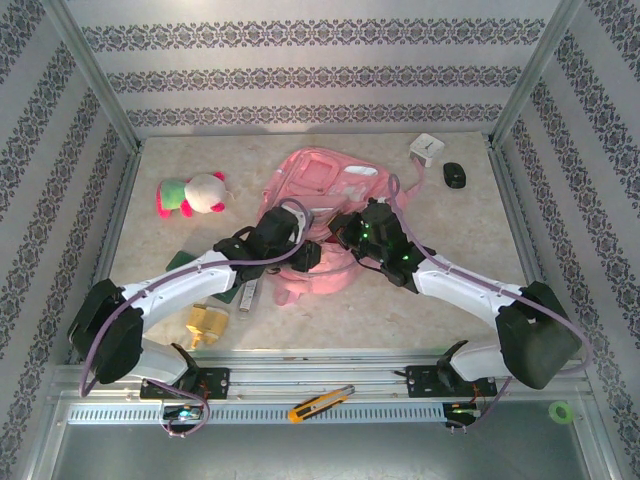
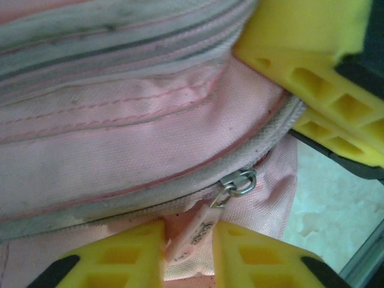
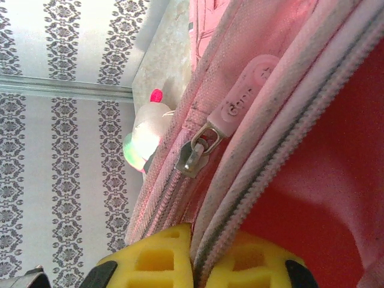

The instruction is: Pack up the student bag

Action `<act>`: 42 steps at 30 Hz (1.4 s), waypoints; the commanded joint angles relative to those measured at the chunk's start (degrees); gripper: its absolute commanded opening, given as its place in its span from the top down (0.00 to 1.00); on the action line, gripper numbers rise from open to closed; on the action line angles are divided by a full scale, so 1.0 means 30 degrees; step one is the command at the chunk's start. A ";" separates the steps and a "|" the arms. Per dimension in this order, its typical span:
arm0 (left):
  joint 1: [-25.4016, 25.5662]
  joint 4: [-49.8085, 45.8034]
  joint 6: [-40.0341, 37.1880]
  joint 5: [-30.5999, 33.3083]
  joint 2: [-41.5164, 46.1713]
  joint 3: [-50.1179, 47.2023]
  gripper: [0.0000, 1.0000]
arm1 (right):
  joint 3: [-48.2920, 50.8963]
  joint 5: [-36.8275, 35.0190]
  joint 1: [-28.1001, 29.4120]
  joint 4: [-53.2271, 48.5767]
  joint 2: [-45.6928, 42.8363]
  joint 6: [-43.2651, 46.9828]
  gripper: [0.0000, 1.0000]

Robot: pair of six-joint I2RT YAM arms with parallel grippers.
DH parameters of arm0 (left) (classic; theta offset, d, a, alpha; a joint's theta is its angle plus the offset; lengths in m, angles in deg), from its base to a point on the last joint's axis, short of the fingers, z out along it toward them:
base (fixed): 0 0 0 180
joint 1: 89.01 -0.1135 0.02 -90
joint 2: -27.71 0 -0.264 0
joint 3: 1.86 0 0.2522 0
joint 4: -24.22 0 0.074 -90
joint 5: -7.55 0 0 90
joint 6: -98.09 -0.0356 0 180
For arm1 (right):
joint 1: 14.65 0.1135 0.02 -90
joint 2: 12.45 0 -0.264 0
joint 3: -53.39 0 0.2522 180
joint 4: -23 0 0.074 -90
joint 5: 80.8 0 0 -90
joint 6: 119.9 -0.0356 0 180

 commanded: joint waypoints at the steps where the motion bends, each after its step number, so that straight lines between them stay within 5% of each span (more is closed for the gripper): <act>1: 0.0296 0.0829 0.0202 -0.0230 -0.0151 0.0773 0.90 | -0.1012 0.0799 0.0398 0.2101 -0.0100 0.0334 1.00; 3: 0.0297 0.0419 -0.0025 0.0091 0.0094 0.0755 1.00 | -0.0989 0.1001 0.0240 0.1843 -0.0245 0.0487 1.00; 12: -0.0682 -0.2169 -0.0731 0.1677 0.1895 -0.1389 1.00 | -0.0668 0.3940 -0.1630 0.0931 -0.1687 0.0974 1.00; 22: -0.4558 -0.2929 -0.2928 0.2371 0.3709 -0.3296 1.00 | -0.1734 1.3322 -0.5830 -0.1722 -0.2136 0.1985 1.00; 27: -0.5322 -0.2169 -0.4294 0.1003 0.4038 -0.3465 1.00 | -0.2749 1.5020 -0.7883 -0.4730 -0.1556 0.4269 0.99; 29: -0.5278 -0.1095 -0.4362 -0.0890 0.4227 -0.3730 1.00 | -0.3411 1.4640 -0.8240 -0.6505 -0.1262 0.5865 0.70; 32: -0.5271 -0.0171 -0.4375 -0.2762 0.4404 -0.3795 1.00 | -0.3977 1.1866 -0.8401 -1.0157 -0.2003 0.9284 0.52; 38: -0.5299 0.0696 -0.4765 -0.4711 0.4552 -0.3704 1.00 | -0.3638 0.4722 -0.6438 -1.6685 -0.5645 1.7584 0.33; 42: -0.5274 0.1125 -0.4735 -0.5423 0.4518 -0.3841 1.00 | -0.3243 0.0925 -0.3582 -1.7493 -0.7748 2.1469 0.32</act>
